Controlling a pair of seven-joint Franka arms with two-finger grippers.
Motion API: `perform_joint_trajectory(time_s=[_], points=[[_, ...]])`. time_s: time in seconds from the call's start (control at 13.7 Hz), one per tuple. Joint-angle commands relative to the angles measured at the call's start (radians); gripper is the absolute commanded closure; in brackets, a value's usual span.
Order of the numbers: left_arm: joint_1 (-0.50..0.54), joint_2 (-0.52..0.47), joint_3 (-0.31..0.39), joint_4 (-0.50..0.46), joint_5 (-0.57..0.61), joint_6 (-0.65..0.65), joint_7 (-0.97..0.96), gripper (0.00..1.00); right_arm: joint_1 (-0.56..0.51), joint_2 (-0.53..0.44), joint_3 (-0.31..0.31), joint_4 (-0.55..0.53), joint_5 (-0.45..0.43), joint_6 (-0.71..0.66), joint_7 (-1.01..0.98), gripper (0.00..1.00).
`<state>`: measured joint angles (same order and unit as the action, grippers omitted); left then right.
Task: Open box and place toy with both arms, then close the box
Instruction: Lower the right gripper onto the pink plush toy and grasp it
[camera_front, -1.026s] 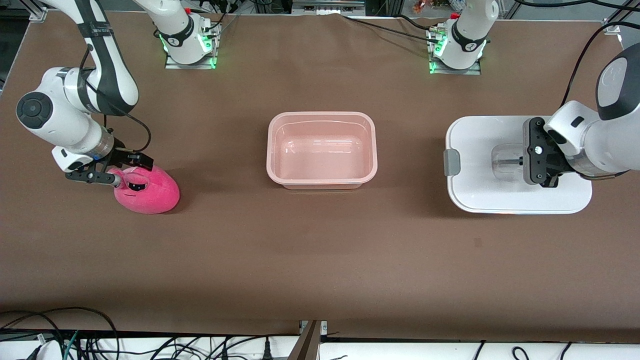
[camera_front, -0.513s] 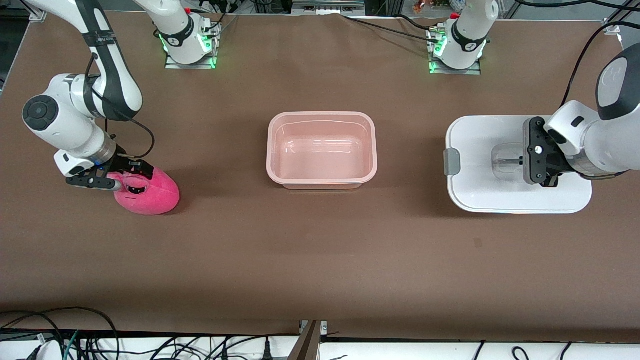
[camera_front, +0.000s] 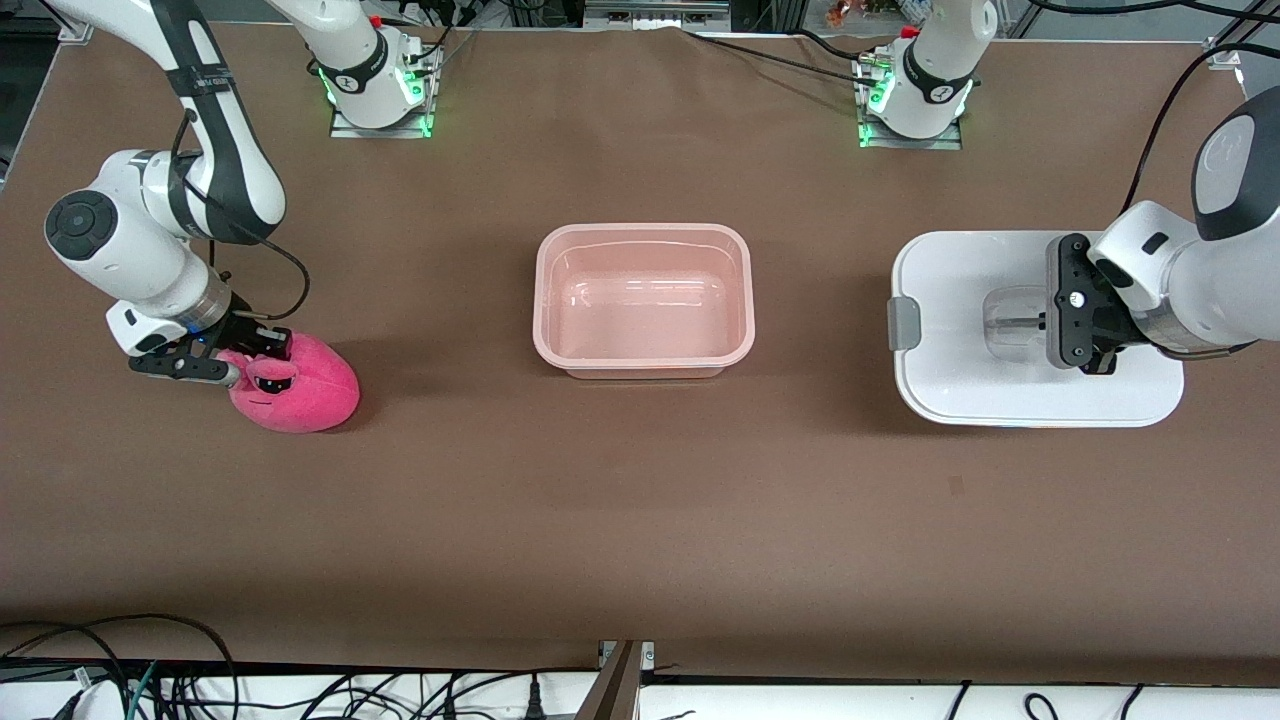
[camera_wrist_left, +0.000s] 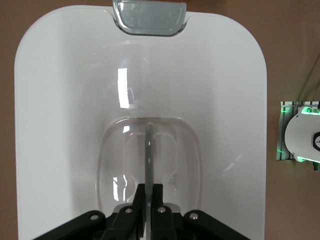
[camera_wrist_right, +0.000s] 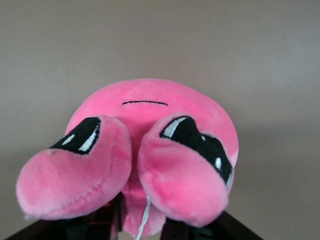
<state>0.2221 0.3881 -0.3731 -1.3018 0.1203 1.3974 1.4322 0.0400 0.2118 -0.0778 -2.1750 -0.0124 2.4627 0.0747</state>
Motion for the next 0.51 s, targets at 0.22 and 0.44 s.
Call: perform_joint_trajectory(time_s=[0.22, 0.44], points=[[0.005, -0.006, -0.006, 0.006, 0.009, -0.014, 0.025, 1.0, -0.009, -0.017, 0.007, 0.006, -0.018, 0.001, 0.001, 1.0], [0.005, -0.006, -0.006, 0.007, 0.009, -0.014, 0.025, 1.0, -0.008, -0.071, 0.015, 0.078, -0.012, -0.185, 0.01, 1.0]])
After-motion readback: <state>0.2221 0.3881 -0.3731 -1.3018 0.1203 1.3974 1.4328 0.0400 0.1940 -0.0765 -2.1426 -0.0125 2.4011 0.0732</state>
